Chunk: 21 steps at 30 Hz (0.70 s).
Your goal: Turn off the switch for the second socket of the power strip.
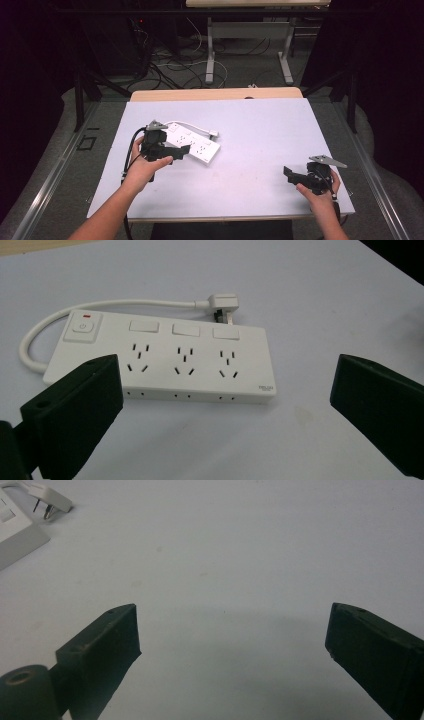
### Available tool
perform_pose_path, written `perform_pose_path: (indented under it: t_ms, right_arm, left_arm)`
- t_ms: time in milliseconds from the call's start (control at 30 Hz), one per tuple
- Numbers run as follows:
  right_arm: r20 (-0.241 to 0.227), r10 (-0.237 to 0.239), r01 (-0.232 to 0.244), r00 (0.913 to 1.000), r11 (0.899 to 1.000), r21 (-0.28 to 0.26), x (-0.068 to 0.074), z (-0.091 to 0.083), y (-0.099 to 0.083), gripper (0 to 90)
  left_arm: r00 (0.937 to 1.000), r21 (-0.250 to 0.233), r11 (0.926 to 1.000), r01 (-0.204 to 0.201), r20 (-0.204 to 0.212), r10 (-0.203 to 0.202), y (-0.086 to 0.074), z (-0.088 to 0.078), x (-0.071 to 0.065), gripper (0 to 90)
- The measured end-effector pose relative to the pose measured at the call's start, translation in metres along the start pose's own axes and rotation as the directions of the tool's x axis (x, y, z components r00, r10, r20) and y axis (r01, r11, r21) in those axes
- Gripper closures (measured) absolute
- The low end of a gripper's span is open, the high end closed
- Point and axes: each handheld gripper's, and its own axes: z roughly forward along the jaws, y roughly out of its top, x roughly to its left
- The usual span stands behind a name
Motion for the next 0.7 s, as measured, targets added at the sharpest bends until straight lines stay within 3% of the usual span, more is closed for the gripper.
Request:
perform_pose_path:
  t_ms: [200, 467, 700]
  right_arm:
    - [0.002, -0.001, 0.001, 1.0000, 1.000, 0.006, 0.000, 0.000, 0.000, 6.7]
    - [0.003, 0.005, -0.005, 1.0000, 1.000, 0.009, 0.001, -0.001, 0.000, 6.7]
    - [0.004, 0.002, -0.002, 1.0000, 1.000, 0.009, 0.001, -0.001, 0.000, 6.7]
  left_arm:
    - [0.9996, 0.009, 1.0000, -0.003, -0.029, 0.003, -0.011, -0.003, 0.000, 0.6]
    - [0.9992, -0.003, 0.9995, 0.030, -0.026, -0.030, -0.025, -0.007, 0.005, 0.6]
    - [0.9995, -0.006, 0.9997, 0.025, -0.021, -0.025, -0.038, -0.011, 0.010, 0.6]
